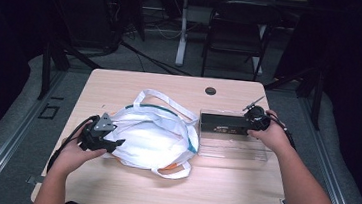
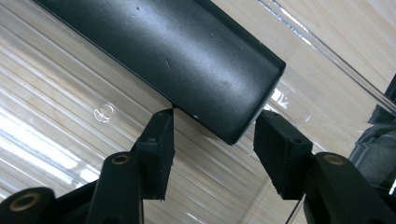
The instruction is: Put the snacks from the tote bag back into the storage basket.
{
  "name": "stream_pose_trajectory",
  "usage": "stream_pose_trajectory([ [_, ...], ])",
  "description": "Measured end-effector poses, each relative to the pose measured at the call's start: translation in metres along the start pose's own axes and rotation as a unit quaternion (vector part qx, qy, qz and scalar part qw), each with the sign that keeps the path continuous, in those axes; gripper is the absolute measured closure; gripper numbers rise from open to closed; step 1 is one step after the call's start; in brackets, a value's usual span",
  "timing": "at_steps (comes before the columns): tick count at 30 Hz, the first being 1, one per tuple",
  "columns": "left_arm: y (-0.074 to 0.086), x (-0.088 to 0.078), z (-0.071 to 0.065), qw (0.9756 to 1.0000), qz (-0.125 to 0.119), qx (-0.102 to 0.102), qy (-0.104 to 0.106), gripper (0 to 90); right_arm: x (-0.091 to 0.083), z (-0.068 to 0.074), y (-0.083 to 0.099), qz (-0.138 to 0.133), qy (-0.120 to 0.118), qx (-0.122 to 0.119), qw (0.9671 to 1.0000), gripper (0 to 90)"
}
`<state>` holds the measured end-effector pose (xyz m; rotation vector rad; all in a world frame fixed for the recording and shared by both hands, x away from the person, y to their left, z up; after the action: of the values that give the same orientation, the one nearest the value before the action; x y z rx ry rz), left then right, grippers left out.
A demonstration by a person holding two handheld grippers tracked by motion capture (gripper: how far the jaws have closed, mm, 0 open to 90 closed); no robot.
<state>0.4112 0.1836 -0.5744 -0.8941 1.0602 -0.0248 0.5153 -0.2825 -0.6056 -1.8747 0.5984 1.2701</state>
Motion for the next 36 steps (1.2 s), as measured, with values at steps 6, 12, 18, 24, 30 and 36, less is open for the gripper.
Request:
stream_pose_trajectory([
  [6, 0.001, 0.0, 0.0, 1.0, 0.002, -0.001, 0.0, 40.0, 0.002, 0.0, -0.002, -0.008, 0.001, 0.002, 1.0, 47.2],
  [12, 0.001, -0.001, 0.0, 1.0, 0.0, 0.0, -0.002, 40.0, 0.002, 0.0, -0.001, -0.002, 0.003, -0.002, 1.0, 46.0],
  [18, 0.0, -0.001, 0.0, 1.0, -0.001, -0.001, 0.0, 40.0, 0.0, 0.002, -0.001, -0.007, -0.004, 0.004, 1.0, 43.8],
  [24, 0.0, -0.001, 0.0, 1.0, -0.002, -0.001, 0.0, 40.0, -0.006, 0.004, 0.0, -0.019, -0.008, 0.012, 0.9997, 44.2],
  [30, 0.0, -0.001, 0.0, 1.0, 0.0, -0.002, 0.002, 40.0, -0.022, 0.002, 0.001, -0.018, -0.005, 0.002, 0.9998, 45.2],
  [36, -0.001, 0.0, 0.0, 1.0, -0.002, -0.001, 0.001, 40.0, -0.036, 0.005, -0.003, -0.031, -0.004, 0.001, 0.9995, 47.2],
])
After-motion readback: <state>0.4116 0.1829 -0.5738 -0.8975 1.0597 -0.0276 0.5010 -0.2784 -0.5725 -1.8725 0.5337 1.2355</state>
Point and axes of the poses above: each handheld gripper's, and its own axes: x roughly forward along the jaws, y roughly out of its underside, z roughly to its left, the point moved 10 cm from there along x, roughly forward along the jaws
